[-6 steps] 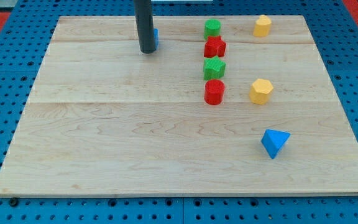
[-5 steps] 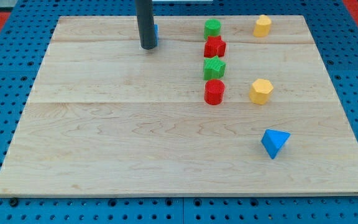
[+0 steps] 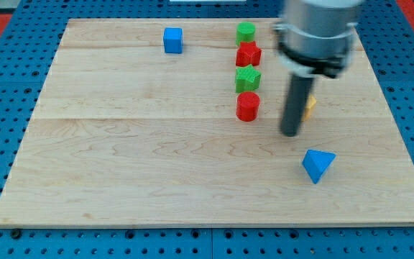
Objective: Place the blue triangle below to the blue cube
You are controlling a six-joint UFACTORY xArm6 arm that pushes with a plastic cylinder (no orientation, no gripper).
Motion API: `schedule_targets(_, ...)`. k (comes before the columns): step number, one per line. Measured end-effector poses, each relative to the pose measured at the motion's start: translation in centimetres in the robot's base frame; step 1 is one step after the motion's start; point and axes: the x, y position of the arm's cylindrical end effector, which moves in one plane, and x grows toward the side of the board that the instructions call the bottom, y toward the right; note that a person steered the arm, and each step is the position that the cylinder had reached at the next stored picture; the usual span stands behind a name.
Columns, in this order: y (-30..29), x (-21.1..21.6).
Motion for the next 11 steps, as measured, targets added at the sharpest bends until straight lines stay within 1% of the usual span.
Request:
schedule_targets(1,4.5,4.9)
schedule_targets(2,1.8,6.2)
schedule_targets(3,-4.1,5.6)
schedule_targets(4,-5.1,7.1)
schedule_targets(5,-8.6,8.4)
schedule_targets(6,-15.6,6.6)
schedule_targets(7,-18.4,9.4)
schedule_targets(8,-22.1,9.1)
schedule_targets(9,-26.2,7.9)
schedule_targets(10,-29.5,8.8)
schedule_targets(11,-31.8,3.8)
